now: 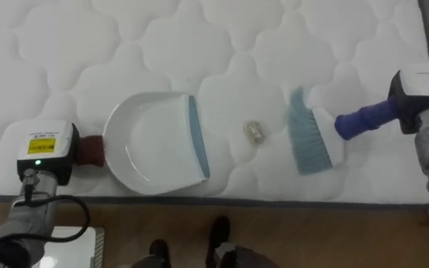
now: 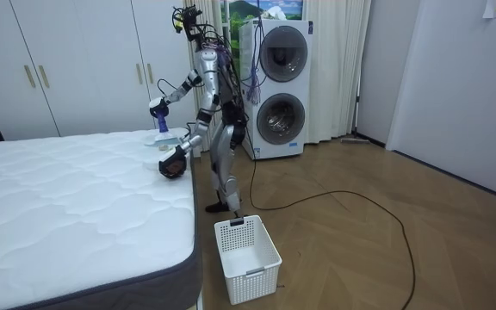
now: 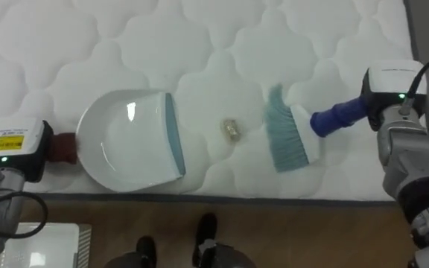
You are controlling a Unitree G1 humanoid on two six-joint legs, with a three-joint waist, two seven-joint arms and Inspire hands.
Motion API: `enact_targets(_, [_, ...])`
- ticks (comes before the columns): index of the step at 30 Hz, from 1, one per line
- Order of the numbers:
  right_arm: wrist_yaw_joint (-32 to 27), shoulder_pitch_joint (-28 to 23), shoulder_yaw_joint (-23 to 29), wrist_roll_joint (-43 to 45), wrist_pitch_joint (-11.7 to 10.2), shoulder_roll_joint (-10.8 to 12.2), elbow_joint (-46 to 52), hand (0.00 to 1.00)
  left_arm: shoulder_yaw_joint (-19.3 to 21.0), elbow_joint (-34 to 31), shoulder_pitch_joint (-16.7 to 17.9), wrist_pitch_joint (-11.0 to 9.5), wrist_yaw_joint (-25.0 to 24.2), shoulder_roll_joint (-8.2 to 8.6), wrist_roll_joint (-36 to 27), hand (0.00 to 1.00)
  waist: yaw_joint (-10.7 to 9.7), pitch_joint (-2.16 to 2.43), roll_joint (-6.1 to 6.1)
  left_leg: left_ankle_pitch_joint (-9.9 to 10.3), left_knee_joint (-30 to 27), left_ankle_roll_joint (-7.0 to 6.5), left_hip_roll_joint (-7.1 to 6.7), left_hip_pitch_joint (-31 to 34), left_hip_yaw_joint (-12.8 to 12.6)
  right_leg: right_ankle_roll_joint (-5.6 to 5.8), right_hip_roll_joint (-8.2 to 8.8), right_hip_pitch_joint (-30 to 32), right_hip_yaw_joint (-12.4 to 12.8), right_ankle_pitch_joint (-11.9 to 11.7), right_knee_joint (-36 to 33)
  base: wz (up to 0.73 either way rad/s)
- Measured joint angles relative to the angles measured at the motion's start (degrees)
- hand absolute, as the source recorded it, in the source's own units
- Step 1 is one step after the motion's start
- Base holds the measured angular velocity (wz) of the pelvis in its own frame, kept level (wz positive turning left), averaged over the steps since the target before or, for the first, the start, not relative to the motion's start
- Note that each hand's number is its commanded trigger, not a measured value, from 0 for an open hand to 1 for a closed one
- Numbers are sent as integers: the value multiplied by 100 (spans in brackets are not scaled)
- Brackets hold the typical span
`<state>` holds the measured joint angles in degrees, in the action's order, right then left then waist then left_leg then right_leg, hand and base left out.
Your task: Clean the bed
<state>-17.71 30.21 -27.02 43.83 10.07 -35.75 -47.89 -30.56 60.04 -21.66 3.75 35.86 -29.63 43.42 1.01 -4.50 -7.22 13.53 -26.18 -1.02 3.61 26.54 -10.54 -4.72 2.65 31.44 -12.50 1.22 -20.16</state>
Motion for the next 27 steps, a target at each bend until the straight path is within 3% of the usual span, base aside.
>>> enact_targets(4, [6, -176, 33, 21, 9, 110, 218, 100, 2, -6, 97, 43, -10, 50, 67, 100, -15, 21, 39, -8, 99, 13, -6, -205, -48, 1, -27, -138, 79, 0, 40, -11])
enact_targets(8, [151, -227, 20, 21, 99, 201, 385, 100, 3, -10, 255, 165, -26, 194, 108, 100, -49, 88, 78, -25, 188, 33, -15, -387, -72, 0, -40, -264, 114, 0, 47, -3])
enact_targets(12, [240, -351, 15, 318, 131, 227, 665, 100, 4, -45, 326, 202, -55, 224, 111, 100, -88, 115, 115, -29, 203, 37, -16, -463, -81, 0, -43, -340, 122, 0, 62, -1])
enact_targets(27, [427, -455, -99, 614, 263, 340, 1137, 100, -5, -121, 386, 234, -277, 247, 108, 100, -136, 138, 121, -112, 378, 105, -25, -512, -39, -81, -80, -357, 139, -42, 118, 0])
